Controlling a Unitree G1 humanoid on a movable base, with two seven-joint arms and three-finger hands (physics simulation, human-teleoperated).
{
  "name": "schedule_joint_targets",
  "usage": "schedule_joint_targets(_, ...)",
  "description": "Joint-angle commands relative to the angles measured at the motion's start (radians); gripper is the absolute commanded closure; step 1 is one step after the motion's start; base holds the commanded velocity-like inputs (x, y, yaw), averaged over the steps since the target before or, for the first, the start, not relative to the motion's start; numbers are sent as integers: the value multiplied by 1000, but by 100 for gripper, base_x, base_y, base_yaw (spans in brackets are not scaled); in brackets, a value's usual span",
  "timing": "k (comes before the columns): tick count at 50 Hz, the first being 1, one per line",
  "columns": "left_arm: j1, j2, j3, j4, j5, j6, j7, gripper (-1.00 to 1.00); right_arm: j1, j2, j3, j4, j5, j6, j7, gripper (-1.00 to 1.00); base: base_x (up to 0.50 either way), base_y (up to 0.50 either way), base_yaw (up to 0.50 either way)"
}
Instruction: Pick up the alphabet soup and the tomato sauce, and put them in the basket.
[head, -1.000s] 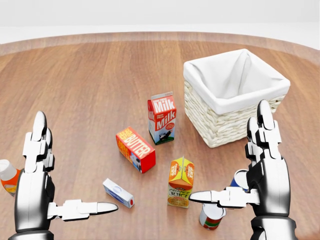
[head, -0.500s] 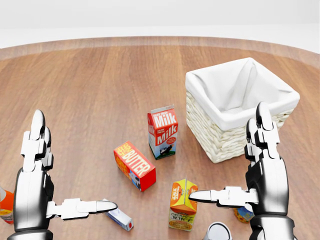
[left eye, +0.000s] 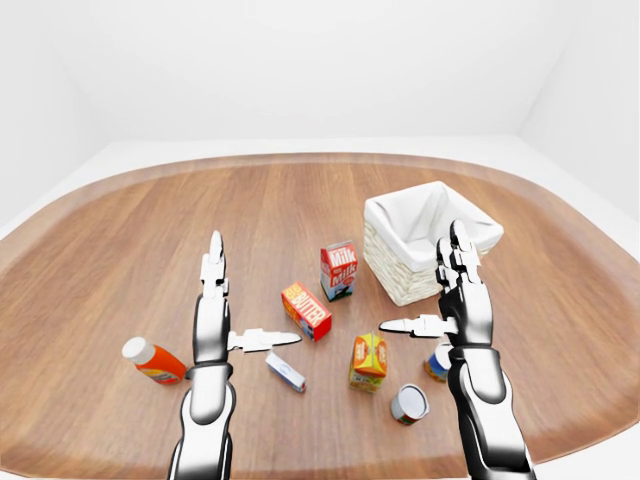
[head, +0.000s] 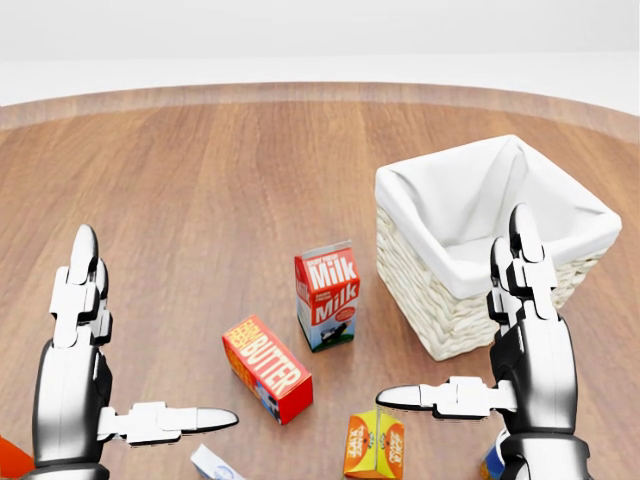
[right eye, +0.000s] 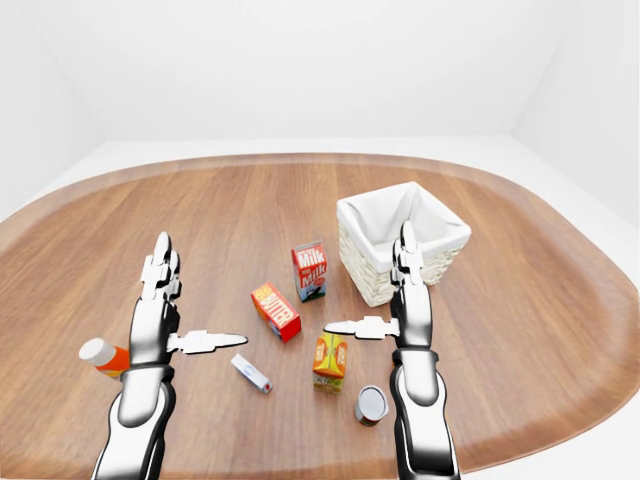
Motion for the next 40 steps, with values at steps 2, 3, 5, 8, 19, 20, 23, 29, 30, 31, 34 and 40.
schedule_joint_targets(2, -1, 0, 2, 1, -1, 0, 0, -100, -2, 1, -1, -3, -2, 0, 0, -100, 19, 0, 0)
schedule_joint_targets(3, -1, 0, 2, 1, -1, 0, 0, -100, -2, 1, 0, -2, -2, 0, 0, -100, 18, 0, 0)
schedule_joint_targets(5, -2, 0, 3, 2, -1, 0, 1, -100, -5, 1, -1, 8, -1, 0, -1, -100, 19, 0, 0)
schedule_joint_targets(8, -4, 0, 4, 4, -2, 0, 1, -100, -10, 0, -2, 24, 0, 0, -2, -100, 19, 0, 0)
schedule_joint_targets(19, -3, 1, 2, 8, 1, 0, 0, -100, -5, 0, 2, 64, 0, 0, 1, -100, 4, 0, 0)
schedule_joint_targets(20, -3, 1, 1, 8, 2, 0, -1, -100, -6, -1, 2, 64, 0, 0, 2, -100, 0, 0, 0)
schedule_joint_targets(23, -8, 1, -5, 18, 8, 0, -4, -100, -4, -1, 3, 71, 0, 0, 3, -100, 0, 0, 0)
schedule_joint_targets(29, -10, 2, -7, 26, 14, 0, -6, -100, 3, -1, 2, 38, -2, 0, 3, -100, 0, 0, 0)
schedule_joint_targets(30, -9, 2, -8, 25, 14, 0, -6, -100, 5, -1, 1, 40, -4, 0, 2, -100, 0, 0, 0)
schedule_joint_targets(31, -9, 2, -8, 29, 15, 0, -4, -100, 6, -2, 0, 44, -4, 0, 3, -100, 0, 0, 0)
schedule_joint_targets(34, -11, 3, -6, 36, 14, 0, -4, -100, 5, -2, -6, 44, -3, 0, 2, -100, 0, 0, 0)
schedule_joint_targets(40, -10, 3, -7, 39, 17, 0, -3, -100, 7, -6, -12, 38, -18, 0, 1, -100, 0, 0, 0)
